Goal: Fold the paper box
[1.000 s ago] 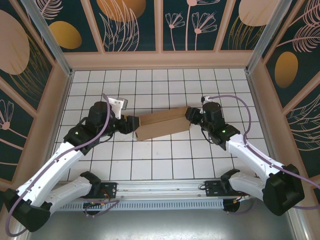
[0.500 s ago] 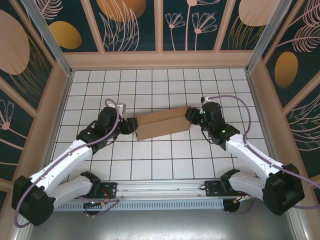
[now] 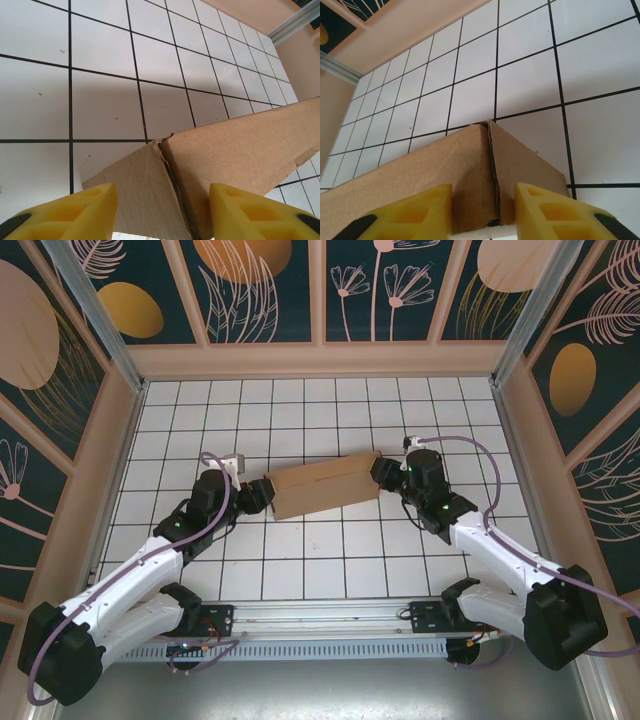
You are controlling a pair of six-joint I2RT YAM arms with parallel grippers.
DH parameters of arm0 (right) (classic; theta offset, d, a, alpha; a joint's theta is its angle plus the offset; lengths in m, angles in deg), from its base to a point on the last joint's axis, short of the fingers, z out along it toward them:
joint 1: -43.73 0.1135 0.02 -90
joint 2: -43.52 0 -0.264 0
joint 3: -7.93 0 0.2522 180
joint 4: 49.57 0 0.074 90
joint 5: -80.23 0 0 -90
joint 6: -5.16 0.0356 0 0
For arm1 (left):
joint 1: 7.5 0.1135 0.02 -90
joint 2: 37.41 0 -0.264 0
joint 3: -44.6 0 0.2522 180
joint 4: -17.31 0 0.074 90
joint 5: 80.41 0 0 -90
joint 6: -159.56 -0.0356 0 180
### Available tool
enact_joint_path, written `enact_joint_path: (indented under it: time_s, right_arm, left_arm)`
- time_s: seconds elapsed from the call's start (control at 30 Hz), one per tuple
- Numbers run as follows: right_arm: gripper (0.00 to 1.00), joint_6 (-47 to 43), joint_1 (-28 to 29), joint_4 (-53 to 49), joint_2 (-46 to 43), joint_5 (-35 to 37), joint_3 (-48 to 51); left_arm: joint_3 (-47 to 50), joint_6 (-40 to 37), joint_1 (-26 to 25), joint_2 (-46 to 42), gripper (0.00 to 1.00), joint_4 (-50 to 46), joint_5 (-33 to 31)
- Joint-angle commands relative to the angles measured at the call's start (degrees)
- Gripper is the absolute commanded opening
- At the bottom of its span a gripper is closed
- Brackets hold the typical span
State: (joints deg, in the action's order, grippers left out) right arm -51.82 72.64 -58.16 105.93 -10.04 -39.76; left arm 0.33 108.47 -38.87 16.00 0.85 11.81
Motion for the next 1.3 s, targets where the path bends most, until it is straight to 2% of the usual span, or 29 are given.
enact_joint_path:
  time_s: [0.0,0.2,0.37,0.53,0.73,0.97,1.13,1.27]
  right_arm:
    - [0.33,1.0,-0.2,-7.4,1.5,-2.3,3.2]
    - [0.32,-0.6,-1.1,-9.0,-0.5,-4.7,2.1]
    - [0.32,-3.1,-0.6,-5.3,-5.1,-5.2,5.8]
    - [0.32,-4.6,2.1,-8.0,-8.9,-0.9,7.4]
    - [0.3,-1.7,7.8,-9.0,-14.7,4.8,11.7]
    - [0.34,3.1,11.7,-10.2,-20.6,3.5,15.6]
    - [0.37,2.1,11.7,-13.4,-23.1,4.6,15.0]
    - [0.41,-0.3,10.9,-13.7,-20.8,4.8,13.4]
  left_arm:
    - [1.4,-0.3,0.4,1.4,0.49,-4.4,-3.0]
    - [-0.7,-2.4,0.4,4.0,0.41,-2.6,-2.1]
    - [-2.1,-4.6,0.4,5.1,0.32,0.9,-0.9]
    - [-1.6,-4.6,0.4,4.9,0.23,0.9,2.6]
    - [2.3,-0.1,0.3,0.4,0.19,-1.0,5.9]
    - [2.7,1.7,0.2,-4.0,0.23,-6.6,7.6]
    - [0.3,-0.7,0.2,-4.7,0.34,-10.4,6.0]
    - [-1.3,-3.3,0.2,-1.9,0.43,-10.6,3.9]
